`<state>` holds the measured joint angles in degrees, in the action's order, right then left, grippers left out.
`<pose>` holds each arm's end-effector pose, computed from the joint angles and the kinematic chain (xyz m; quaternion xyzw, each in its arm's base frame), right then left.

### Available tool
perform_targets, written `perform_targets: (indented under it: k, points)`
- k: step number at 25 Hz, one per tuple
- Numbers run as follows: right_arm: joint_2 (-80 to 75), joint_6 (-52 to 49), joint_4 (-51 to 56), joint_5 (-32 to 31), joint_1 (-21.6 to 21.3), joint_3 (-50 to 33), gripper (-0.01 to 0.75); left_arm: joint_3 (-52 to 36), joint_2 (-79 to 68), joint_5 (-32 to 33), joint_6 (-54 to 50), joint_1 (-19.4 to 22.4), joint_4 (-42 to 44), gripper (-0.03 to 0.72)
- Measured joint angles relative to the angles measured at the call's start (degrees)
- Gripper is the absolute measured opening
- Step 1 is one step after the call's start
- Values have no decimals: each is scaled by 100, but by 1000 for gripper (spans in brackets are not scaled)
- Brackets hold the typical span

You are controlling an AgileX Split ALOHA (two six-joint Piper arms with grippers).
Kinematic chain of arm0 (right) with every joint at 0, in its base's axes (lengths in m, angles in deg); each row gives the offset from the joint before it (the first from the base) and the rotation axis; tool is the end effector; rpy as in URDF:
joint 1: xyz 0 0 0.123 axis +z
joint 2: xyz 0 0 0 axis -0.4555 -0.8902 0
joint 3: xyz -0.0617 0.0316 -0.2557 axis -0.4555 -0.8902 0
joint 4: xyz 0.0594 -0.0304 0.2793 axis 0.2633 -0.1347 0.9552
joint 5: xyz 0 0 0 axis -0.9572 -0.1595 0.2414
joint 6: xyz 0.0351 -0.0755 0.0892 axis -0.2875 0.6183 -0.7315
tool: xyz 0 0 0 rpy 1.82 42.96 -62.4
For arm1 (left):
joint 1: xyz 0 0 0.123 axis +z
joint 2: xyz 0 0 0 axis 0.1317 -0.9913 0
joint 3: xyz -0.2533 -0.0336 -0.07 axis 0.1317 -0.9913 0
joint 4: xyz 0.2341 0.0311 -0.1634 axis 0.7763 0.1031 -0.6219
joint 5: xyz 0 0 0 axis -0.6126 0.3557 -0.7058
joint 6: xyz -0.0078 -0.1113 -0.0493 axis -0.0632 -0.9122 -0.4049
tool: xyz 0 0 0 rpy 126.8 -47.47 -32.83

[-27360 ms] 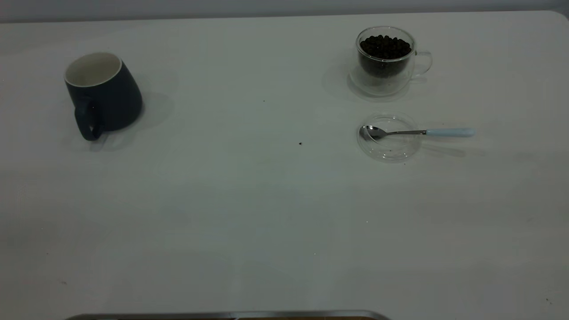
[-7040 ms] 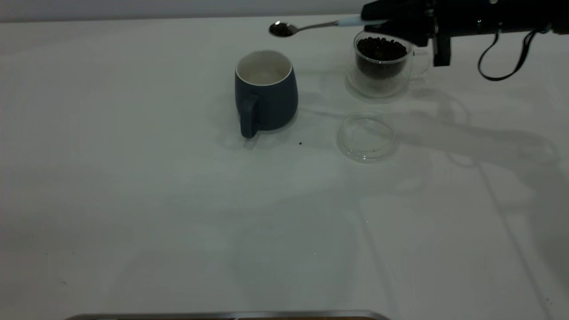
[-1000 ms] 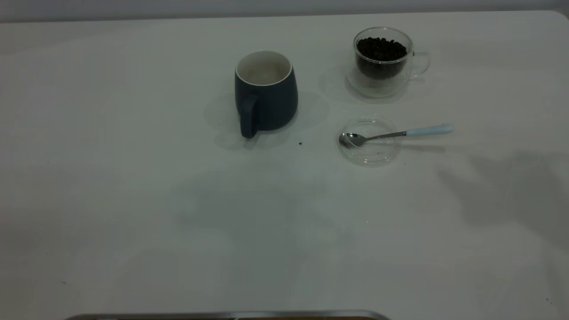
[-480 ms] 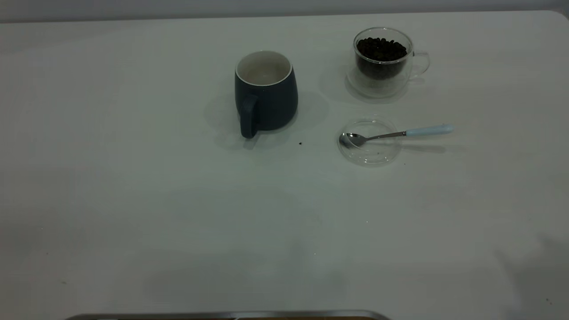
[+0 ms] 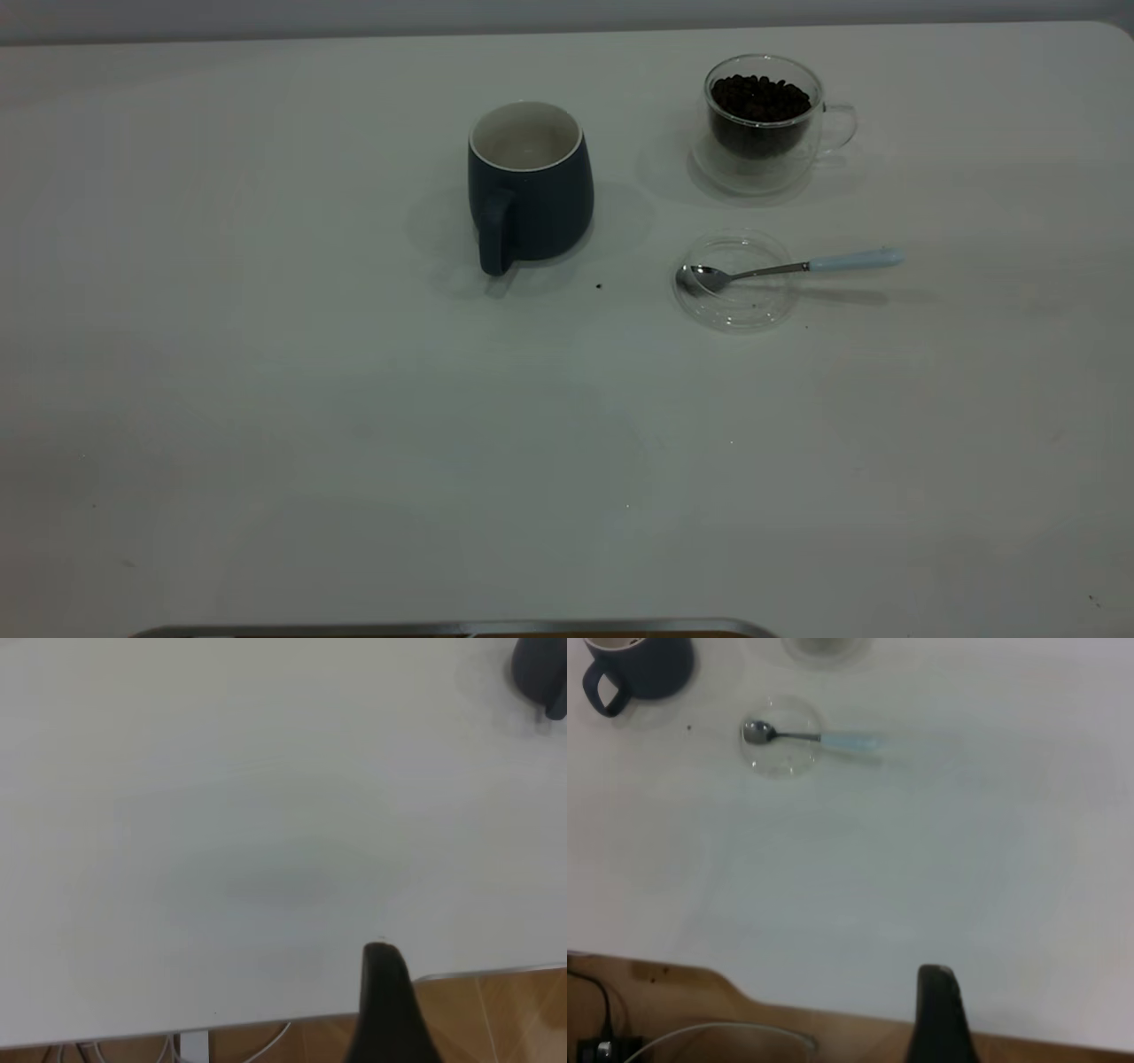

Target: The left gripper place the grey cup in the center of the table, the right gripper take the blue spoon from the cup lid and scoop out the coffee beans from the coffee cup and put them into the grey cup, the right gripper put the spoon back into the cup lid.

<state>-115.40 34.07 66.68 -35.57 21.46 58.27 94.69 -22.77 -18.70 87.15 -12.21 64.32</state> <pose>0.1475 0.0089 0.2985 -0.0399 0.9362 0.0537 0.3450 0.0695 -0.0056 0.2671 0.0379 0.8721 -0.0184 0.4876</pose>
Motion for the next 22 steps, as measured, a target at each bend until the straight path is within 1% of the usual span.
perform_targets:
  k: [5,10,13,16,22]
  points:
    - [715,-138,-166,-169,92,-527,590,0,0,0,0,0,0,567]
    - [1795,-396,-448,-186,491,-1108,585,0,0,0,0,0,0,567]
    - [2512,-458,-586,-186,643,-1340,574,0,0,0,0,0,0,567]
    - [2905,-516,-683,-23,677,-1381,560,0,0,0,0,0,0,567]
    - [3064,-723,-982,153,677,-1540,530,0,0,0,14,0,0,567]
